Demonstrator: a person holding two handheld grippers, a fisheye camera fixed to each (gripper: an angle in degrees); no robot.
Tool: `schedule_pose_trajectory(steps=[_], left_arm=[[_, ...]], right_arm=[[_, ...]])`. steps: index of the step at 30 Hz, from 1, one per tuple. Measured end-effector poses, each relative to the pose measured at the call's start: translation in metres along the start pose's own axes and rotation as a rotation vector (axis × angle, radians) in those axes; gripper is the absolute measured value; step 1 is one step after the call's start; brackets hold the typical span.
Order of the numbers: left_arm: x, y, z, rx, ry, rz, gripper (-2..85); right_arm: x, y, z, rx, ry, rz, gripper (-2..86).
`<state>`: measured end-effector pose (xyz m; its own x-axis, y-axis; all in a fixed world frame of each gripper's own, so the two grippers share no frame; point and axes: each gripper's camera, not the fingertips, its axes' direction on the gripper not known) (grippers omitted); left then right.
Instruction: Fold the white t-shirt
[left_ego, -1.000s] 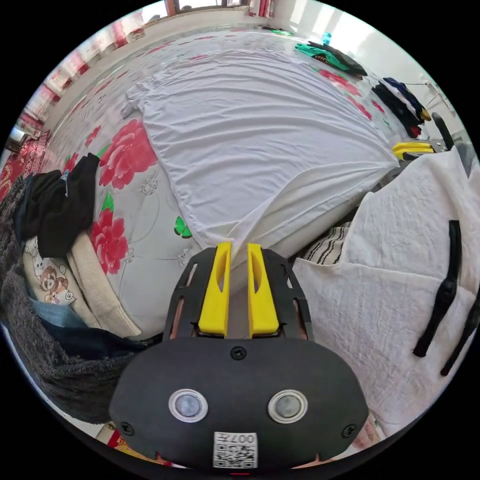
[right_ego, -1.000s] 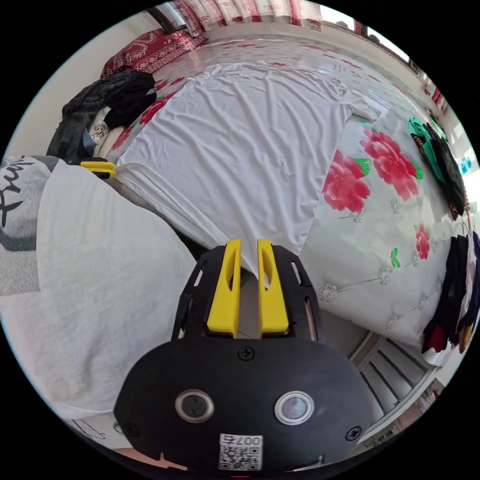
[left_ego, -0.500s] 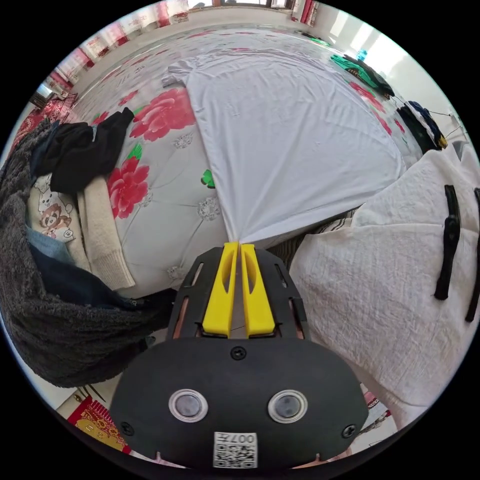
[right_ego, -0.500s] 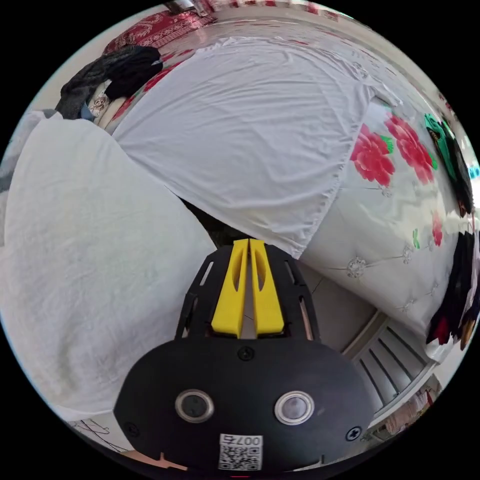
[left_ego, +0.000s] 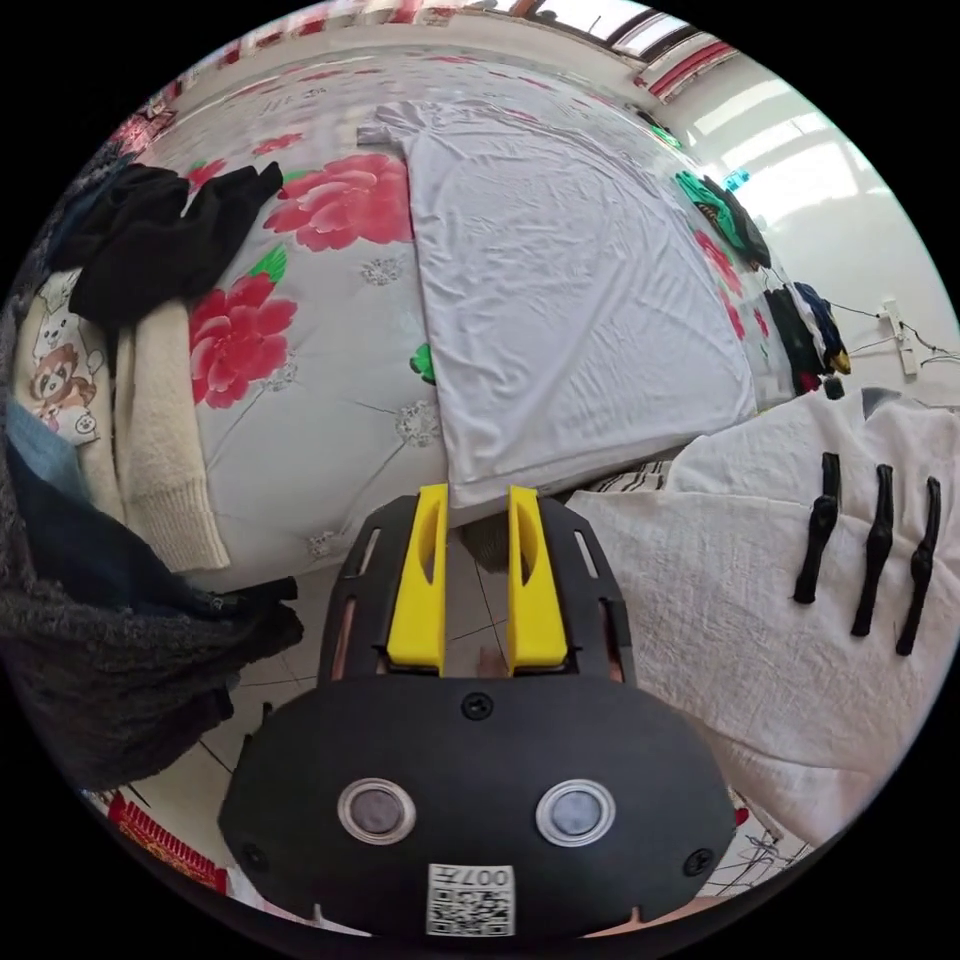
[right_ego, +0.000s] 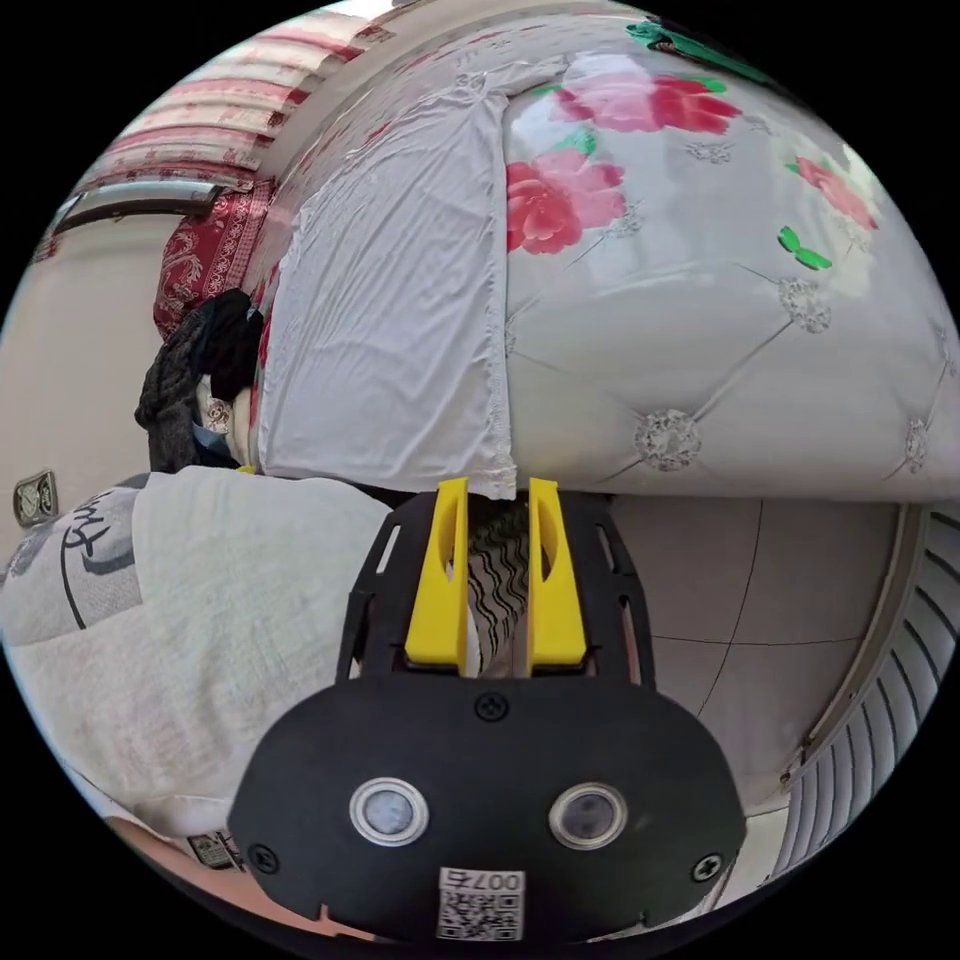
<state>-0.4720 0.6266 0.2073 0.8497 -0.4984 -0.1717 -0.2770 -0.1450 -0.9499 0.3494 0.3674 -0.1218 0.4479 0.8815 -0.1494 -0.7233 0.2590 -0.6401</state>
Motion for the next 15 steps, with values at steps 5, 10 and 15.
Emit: schedule_pose_trajectory(steps=[5,10,15], left_arm=[[0.025,-0.029,0.012,-0.142,-0.197,0.044,3.8],[0.021,-0.037,0.002,-0.202,-0.175,0.082,-0.6],[-0.034,-0.018,-0.048,-0.003,0.14,-0.134,-0.9]], right_arm=[[0.002,-0.012,-0.006,-0.12,0.081,-0.055,1.0],[0.004,-0.008,-0.031,-0.092,-0.01,-0.124,-0.1],[0.017,0.009,-0.072,0.043,-0.138,-0.112,-0.3]])
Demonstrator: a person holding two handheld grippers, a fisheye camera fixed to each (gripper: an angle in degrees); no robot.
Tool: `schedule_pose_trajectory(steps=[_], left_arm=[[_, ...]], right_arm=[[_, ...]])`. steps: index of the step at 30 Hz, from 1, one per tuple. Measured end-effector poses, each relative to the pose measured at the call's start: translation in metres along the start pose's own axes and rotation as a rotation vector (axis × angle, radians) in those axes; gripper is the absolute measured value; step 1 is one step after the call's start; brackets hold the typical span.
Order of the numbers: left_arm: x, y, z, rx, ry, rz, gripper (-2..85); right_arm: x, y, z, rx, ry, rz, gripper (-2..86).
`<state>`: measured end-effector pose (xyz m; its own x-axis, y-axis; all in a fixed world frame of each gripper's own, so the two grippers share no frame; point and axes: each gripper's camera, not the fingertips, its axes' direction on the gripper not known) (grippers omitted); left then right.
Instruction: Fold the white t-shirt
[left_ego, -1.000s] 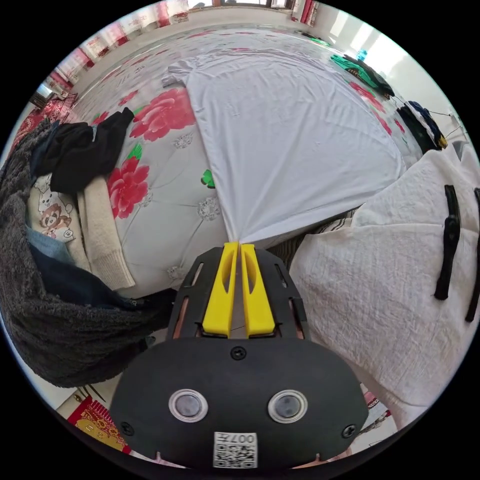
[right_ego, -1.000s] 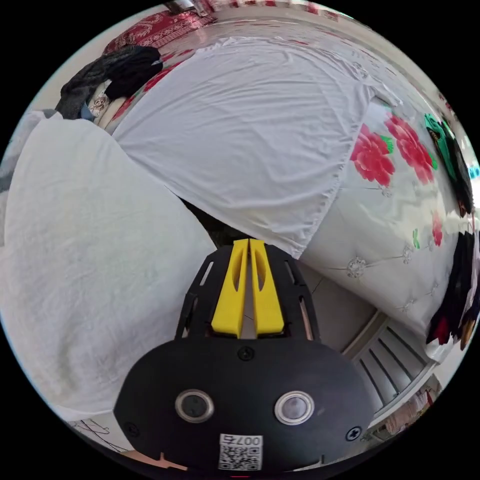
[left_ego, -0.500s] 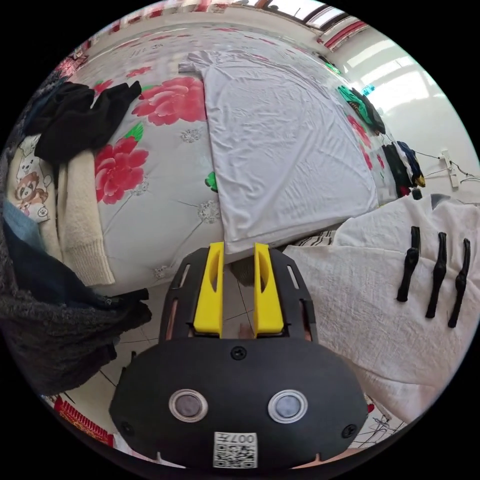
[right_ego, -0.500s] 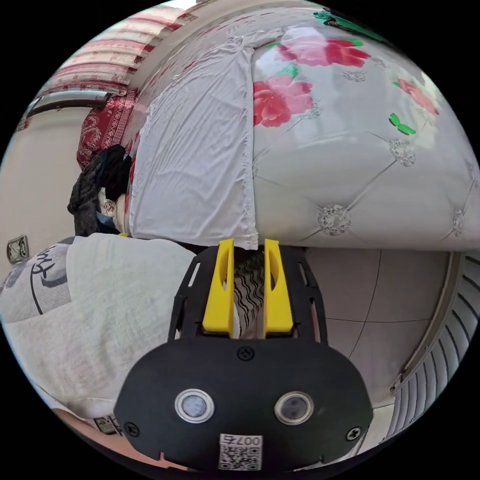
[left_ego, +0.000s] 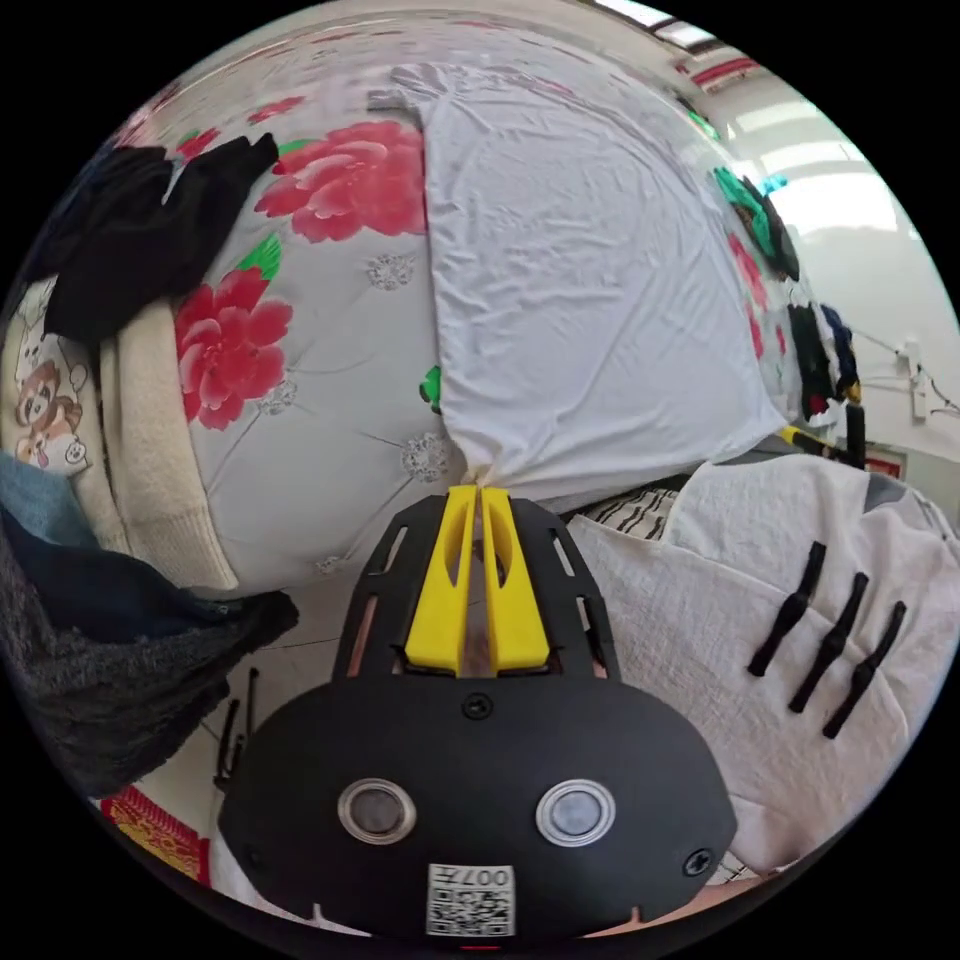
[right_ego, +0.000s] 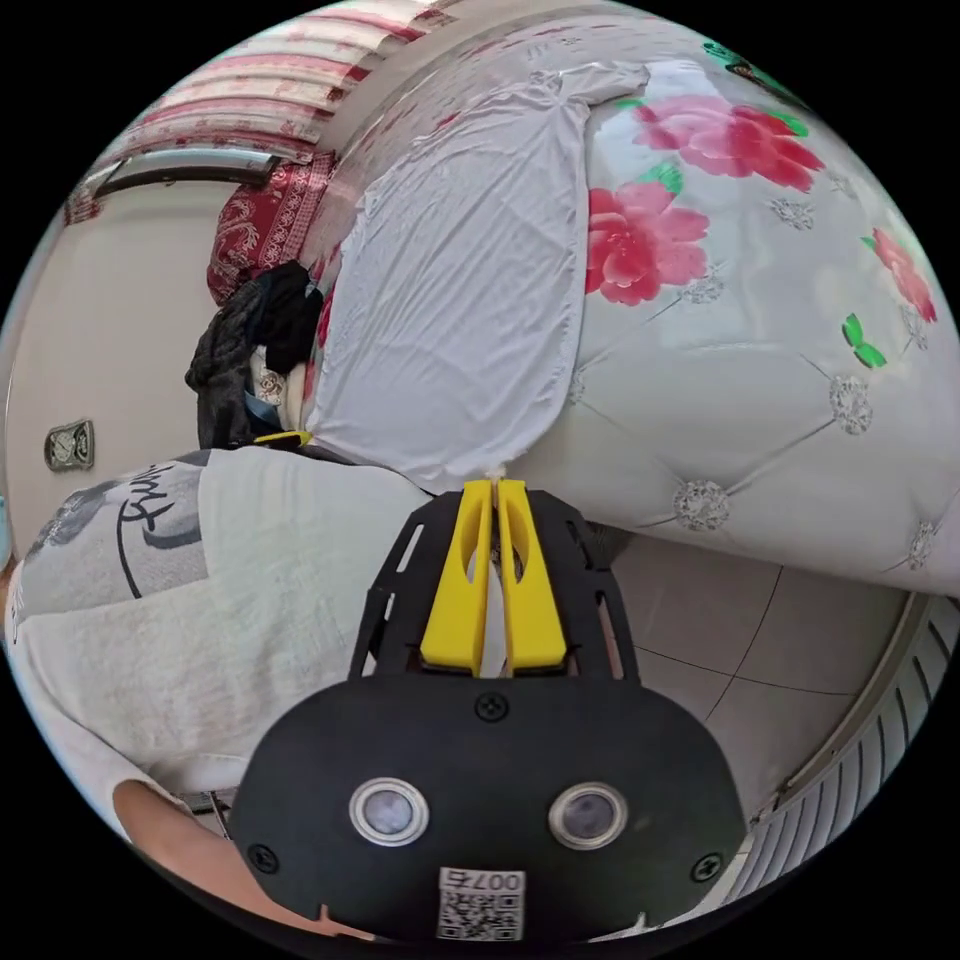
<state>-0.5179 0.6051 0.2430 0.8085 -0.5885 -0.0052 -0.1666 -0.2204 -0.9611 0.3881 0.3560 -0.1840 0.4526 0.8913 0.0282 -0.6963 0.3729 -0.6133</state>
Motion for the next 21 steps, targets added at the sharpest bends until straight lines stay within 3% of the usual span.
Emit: schedule_pose_trajectory(steps=[6,13,21], left_arm=[[-0.022,0.014,-0.041,0.094,0.156,-0.031,-1.0],[-0.034,0.015,-0.049,0.106,0.25,-0.071,-1.0],[-0.046,-0.119,-0.137,0.301,0.38,-0.079,-1.0]], right_arm=[[0.01,0.02,-0.054,0.162,-0.151,0.02,-0.3],[0.017,0.024,-0.069,0.179,-0.212,0.059,-0.3],[0.013,-0.08,-0.132,0.355,-0.306,0.093,-0.3]])
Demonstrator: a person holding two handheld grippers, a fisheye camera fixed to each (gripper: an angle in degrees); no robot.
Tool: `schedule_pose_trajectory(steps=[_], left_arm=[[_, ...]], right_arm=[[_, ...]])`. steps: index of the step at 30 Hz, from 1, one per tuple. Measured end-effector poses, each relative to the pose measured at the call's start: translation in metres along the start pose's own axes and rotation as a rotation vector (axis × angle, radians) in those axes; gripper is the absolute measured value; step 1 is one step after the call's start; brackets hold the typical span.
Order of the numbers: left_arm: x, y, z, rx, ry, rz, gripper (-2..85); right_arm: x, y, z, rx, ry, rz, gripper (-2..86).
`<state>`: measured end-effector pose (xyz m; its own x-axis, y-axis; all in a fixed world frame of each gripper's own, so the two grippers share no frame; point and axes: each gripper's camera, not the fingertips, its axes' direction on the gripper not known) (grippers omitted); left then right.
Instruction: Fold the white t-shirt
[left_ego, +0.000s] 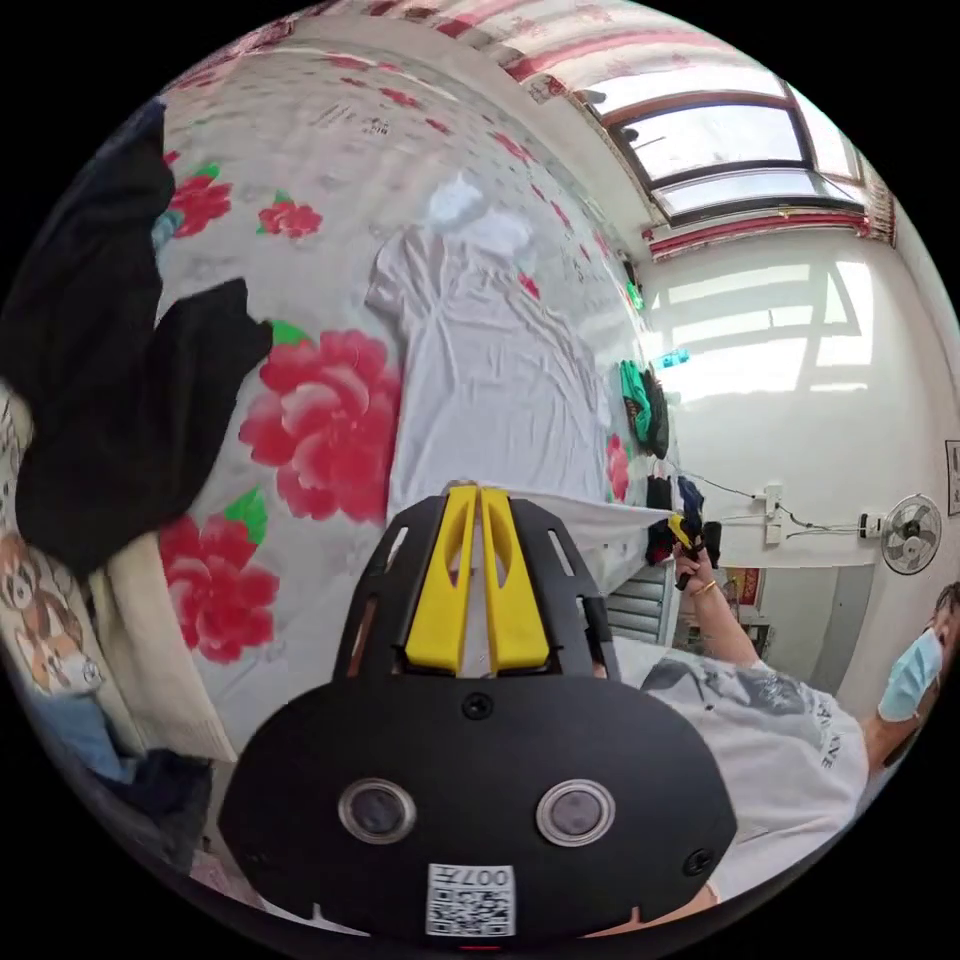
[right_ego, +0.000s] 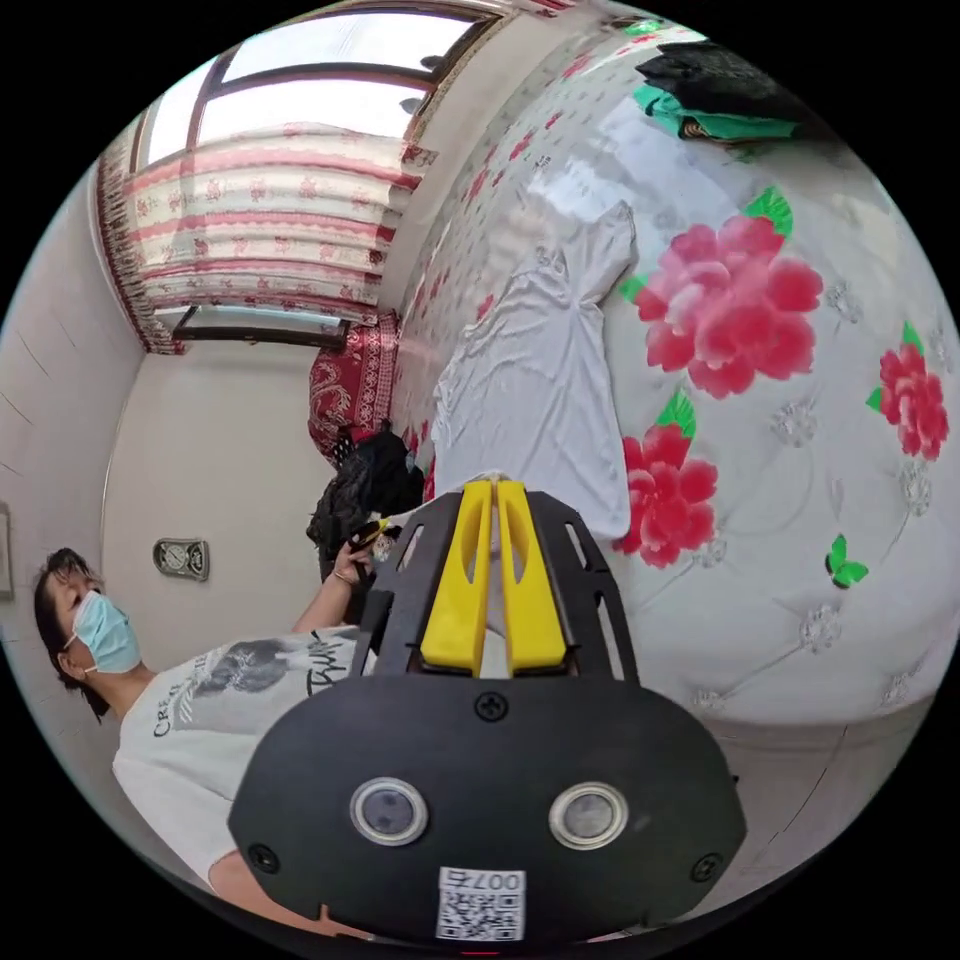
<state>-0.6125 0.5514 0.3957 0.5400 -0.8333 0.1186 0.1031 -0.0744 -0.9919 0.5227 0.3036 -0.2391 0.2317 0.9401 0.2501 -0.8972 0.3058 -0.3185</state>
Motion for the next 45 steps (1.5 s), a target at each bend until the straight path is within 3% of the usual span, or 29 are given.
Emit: schedule_pose_trajectory(steps=[4,8,13,17,26,36,45], left_arm=[[0.059,-0.09,-0.055,0.179,0.116,0.023,-1.0],[0.158,-0.157,-0.147,0.399,0.167,0.186,-1.0],[0.249,-0.162,-0.226,0.555,0.135,0.419,-1.0],[0.271,-0.135,-0.25,0.594,0.116,0.532,-1.0],[0.219,-0.055,-0.181,0.398,-0.044,0.56,-1.0],[0.049,0.04,-0.015,0.016,-0.013,0.144,-1.0],[-0.008,0.135,0.017,-0.094,-0.017,0.0,-1.0]], right_arm=[[-0.09,-0.1,-0.029,0.161,-0.032,-0.16,-0.3],[-0.196,-0.157,-0.072,0.323,-0.111,-0.356,-0.3],[-0.316,-0.173,-0.119,0.444,-0.13,-0.671,-0.3],[-0.337,-0.163,-0.134,0.454,-0.126,-0.77,-0.3],[-0.271,-0.094,-0.107,0.275,0.035,-0.793,-0.3],[-0.065,-0.01,-0.02,0.083,0.047,-0.273,-0.3],[0.02,0.078,0.01,-0.04,0.022,-0.048,-0.3]])
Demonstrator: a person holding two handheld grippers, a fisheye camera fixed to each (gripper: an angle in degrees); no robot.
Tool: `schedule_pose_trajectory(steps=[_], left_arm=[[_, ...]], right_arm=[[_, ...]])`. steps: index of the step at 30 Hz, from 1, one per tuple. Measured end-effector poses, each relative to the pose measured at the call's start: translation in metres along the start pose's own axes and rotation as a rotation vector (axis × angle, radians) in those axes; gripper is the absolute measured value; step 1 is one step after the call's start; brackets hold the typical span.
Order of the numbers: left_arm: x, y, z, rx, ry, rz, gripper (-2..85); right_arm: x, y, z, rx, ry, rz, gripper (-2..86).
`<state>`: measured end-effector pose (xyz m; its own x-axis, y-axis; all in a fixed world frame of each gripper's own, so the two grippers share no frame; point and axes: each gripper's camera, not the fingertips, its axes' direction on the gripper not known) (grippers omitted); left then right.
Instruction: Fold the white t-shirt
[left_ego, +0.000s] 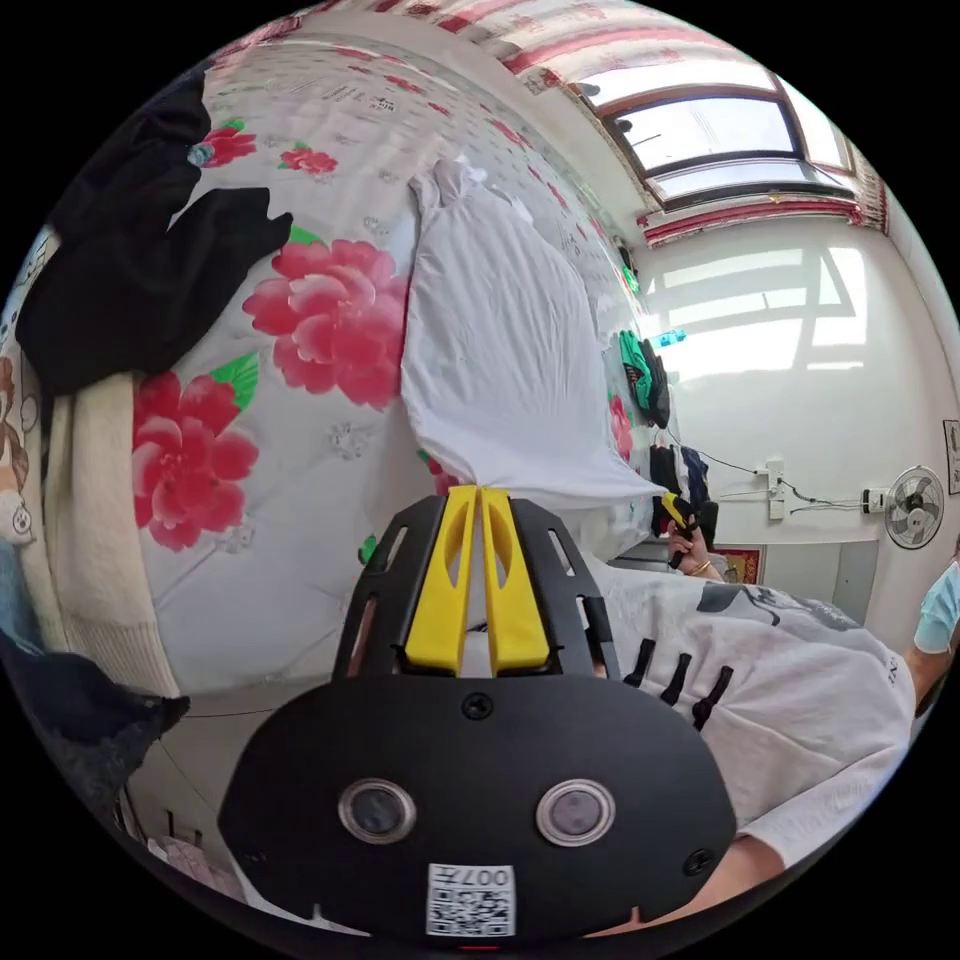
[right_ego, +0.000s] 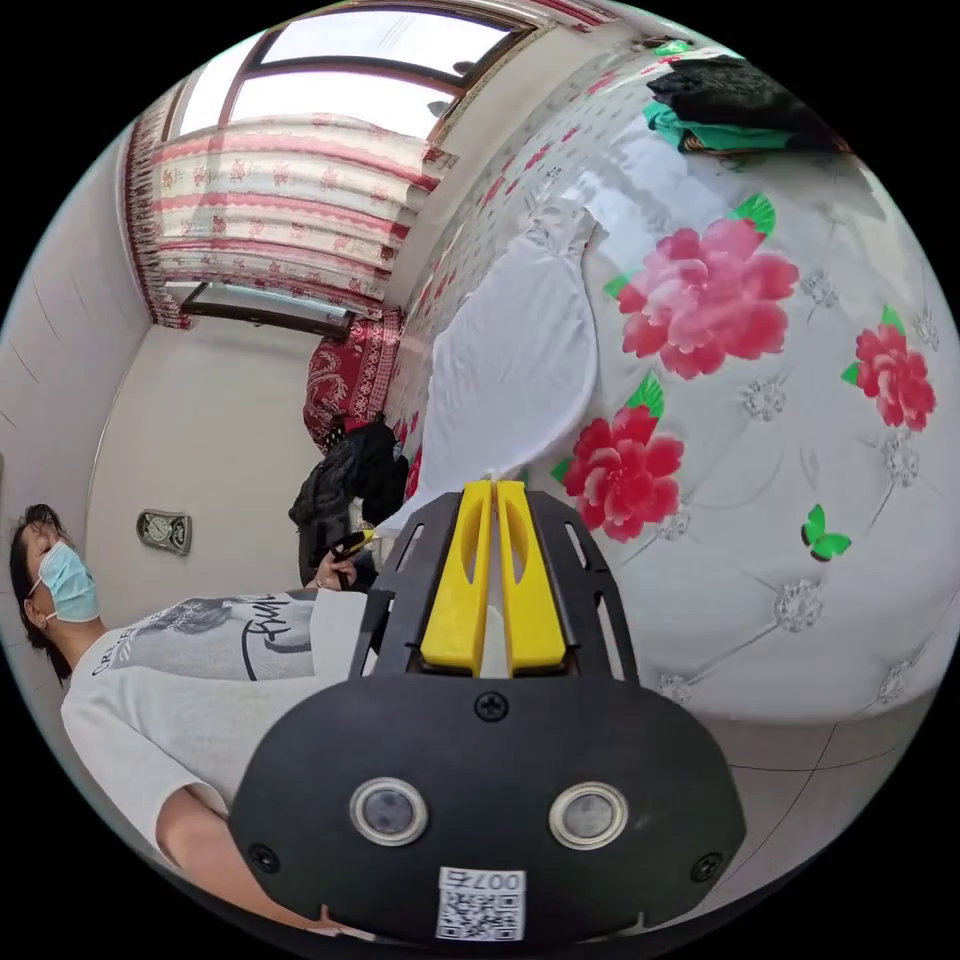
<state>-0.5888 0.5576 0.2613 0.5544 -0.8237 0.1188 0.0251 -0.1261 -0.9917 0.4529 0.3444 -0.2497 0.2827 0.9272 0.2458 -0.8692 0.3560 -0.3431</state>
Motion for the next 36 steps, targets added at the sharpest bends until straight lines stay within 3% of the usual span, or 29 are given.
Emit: schedule_pose_trajectory(steps=[13,22,31,36], left_arm=[[0.009,0.044,-0.015,0.019,0.047,0.023,-1.0],[0.013,-0.058,-0.019,0.044,0.048,0.047,-1.0],[-0.011,-0.171,0.015,0.042,0.054,-0.189,-0.2],[-0.032,-0.195,0.021,0.199,0.067,-0.257,8.7]], right_arm=[[0.001,0.049,-0.009,-0.037,-0.058,0.079,-0.3],[-0.016,-0.035,0.011,0.001,-0.122,0.06,-0.3],[-0.023,-0.132,0.068,0.014,0.013,0.142,-0.1],[-0.021,-0.16,0.092,0.08,0.139,0.159,0.7]])
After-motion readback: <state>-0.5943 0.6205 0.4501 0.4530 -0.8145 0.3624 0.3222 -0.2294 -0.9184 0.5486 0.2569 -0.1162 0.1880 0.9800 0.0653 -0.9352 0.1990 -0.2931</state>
